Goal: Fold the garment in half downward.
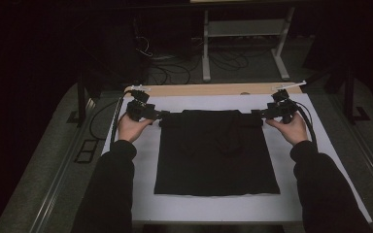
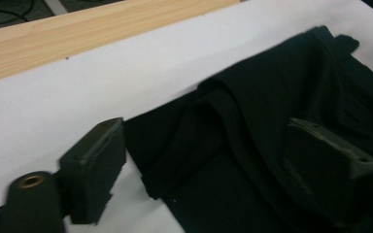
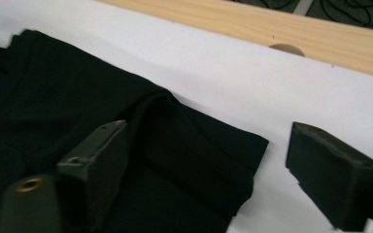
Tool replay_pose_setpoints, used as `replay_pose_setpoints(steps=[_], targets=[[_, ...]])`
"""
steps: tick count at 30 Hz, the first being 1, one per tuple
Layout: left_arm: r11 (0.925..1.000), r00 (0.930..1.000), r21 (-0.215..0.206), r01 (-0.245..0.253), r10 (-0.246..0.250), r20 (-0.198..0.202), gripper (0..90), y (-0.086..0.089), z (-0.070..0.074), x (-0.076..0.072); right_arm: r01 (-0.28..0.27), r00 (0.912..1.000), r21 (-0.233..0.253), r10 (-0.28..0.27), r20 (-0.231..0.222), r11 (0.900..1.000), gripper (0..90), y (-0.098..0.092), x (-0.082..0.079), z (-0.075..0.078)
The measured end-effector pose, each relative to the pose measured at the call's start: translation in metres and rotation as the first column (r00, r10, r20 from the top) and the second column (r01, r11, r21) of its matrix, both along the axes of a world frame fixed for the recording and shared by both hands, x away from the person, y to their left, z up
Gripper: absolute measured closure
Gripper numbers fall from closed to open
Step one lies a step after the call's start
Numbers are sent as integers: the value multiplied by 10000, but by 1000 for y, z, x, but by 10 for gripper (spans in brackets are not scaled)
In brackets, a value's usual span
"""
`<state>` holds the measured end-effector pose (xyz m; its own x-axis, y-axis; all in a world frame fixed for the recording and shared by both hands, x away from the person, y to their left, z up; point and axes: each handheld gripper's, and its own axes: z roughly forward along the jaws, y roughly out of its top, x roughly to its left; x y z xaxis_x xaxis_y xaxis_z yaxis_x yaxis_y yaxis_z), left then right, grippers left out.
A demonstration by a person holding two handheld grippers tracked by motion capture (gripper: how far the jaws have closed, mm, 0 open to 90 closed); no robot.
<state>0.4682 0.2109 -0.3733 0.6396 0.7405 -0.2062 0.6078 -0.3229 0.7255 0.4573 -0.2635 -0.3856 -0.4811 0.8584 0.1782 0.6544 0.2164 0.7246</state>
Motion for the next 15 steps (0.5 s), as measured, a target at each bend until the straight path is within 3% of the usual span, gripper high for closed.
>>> replay_pose_setpoints(steps=[4, 6, 15], targets=[[9997, 10000, -237, 48, -46, 58, 0, 0, -3, -5, -72, 9999, 78, 71, 73, 9999, 80, 1, -7, 3], [9986, 9996, -496, 199, -188, 219, 0, 0, -4, -8, -132, 9998, -48, 133, 135, 9999, 4, 3, -11, 4], [9965, 9974, -640, 534, -502, 511, 0, -4, 3, -21, -638, 9976, 67, 636, 291, 9979, 0, 9, -24, 12]])
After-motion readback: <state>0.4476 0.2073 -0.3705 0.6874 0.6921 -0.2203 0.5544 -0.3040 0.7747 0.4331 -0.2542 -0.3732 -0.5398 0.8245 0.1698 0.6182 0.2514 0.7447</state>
